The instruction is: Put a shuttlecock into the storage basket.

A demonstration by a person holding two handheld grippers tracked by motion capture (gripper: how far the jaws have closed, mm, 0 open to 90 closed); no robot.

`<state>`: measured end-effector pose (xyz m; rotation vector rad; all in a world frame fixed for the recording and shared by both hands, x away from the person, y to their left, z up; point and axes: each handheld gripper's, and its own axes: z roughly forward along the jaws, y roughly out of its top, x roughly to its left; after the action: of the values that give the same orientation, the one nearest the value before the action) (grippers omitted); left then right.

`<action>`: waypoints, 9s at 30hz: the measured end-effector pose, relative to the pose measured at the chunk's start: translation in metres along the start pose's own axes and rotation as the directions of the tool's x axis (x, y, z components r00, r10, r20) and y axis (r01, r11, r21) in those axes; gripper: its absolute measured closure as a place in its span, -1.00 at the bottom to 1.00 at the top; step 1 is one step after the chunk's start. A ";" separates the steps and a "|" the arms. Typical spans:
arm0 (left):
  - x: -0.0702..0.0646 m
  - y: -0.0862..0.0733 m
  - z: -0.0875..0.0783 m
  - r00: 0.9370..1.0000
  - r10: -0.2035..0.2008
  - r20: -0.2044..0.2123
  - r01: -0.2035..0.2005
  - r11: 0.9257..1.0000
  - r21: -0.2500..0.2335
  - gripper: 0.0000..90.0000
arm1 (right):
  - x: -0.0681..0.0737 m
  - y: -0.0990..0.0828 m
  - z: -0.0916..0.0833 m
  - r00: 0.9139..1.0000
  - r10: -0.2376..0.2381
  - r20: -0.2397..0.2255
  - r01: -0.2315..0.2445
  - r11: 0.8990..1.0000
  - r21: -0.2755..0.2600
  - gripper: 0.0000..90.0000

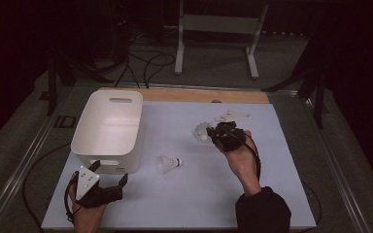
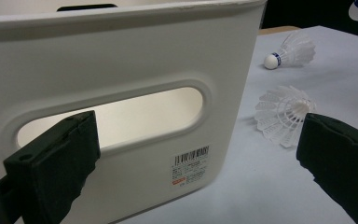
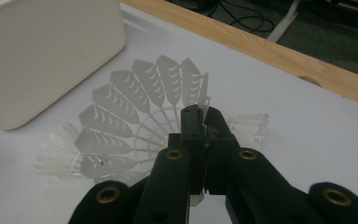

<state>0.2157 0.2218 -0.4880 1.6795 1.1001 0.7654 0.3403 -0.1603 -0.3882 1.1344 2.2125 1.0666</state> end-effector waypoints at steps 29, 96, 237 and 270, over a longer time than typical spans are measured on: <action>0.000 0.000 0.000 1.000 -0.001 0.001 0.001 1.000 0.001 -1.00 | 0.012 0.012 0.007 1.000 -0.014 -0.027 0.013 1.000 -0.013 0.97; 0.000 0.000 0.000 1.000 -0.001 -0.001 0.001 1.000 -0.002 -1.00 | 0.038 0.044 0.024 0.997 -0.030 -0.071 0.028 0.999 -0.039 0.98; 0.001 0.001 -0.001 1.000 0.002 0.004 -0.002 1.000 -0.004 -1.00 | 0.083 0.104 0.068 0.984 -0.035 -0.177 0.019 0.995 -0.094 0.98; 0.001 0.001 -0.001 1.000 0.002 0.003 -0.002 1.000 -0.005 -1.00 | 0.109 0.118 0.072 0.974 -0.060 -0.219 0.034 0.992 -0.123 0.98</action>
<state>0.2155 0.2229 -0.4870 1.6769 1.0935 0.7660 0.3832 0.0036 -0.3414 0.9468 2.2957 1.3434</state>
